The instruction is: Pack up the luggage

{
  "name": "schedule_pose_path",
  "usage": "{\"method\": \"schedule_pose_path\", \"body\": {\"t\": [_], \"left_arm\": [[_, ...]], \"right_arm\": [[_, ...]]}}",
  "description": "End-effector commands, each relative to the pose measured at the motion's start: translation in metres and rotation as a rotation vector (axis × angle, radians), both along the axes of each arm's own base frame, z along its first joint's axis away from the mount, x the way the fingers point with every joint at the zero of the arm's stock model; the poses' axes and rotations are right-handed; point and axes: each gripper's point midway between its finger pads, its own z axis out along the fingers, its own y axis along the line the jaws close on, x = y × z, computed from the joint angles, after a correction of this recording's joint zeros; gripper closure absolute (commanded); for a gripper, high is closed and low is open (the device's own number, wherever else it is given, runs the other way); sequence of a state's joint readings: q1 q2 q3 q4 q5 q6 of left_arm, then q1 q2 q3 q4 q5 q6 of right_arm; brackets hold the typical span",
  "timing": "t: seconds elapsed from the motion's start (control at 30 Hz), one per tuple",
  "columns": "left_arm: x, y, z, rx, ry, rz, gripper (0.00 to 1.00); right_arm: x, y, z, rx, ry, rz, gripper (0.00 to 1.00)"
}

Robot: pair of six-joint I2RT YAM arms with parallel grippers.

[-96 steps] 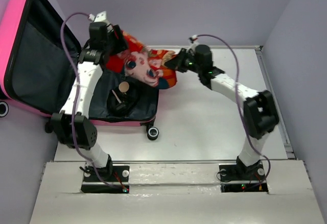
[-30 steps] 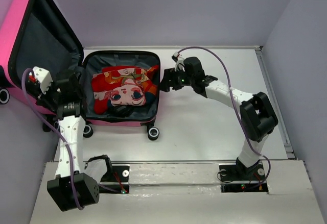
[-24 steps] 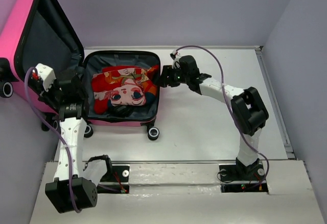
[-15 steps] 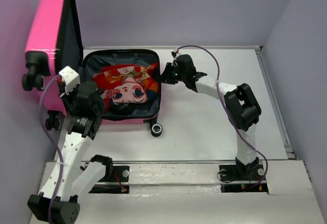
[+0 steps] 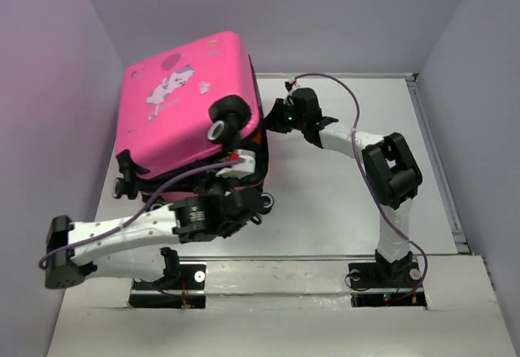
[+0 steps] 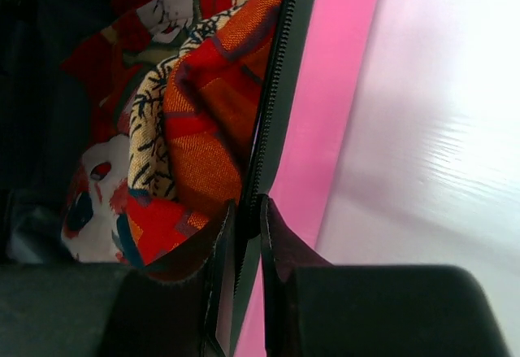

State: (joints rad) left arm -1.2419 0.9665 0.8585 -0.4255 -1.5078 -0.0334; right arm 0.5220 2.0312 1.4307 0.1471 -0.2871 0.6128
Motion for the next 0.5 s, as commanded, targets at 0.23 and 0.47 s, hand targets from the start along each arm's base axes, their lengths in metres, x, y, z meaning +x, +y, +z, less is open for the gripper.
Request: {"method": "schedule_pose_path", "body": {"t": [0.23, 0.47], "left_arm": [[-0.045, -0.184, 0.125, -0.826, -0.048, -0.628, 0.10], [-0.009, -0.171, 0.177, -0.924, -0.077, -0.662, 0.08]], "right_arm": [[0.003, -0.129, -0.004, -0.148, -0.008, -0.083, 0.40], [0.018, -0.196, 0.032, -0.171, -0.035, -0.171, 0.24]]}}
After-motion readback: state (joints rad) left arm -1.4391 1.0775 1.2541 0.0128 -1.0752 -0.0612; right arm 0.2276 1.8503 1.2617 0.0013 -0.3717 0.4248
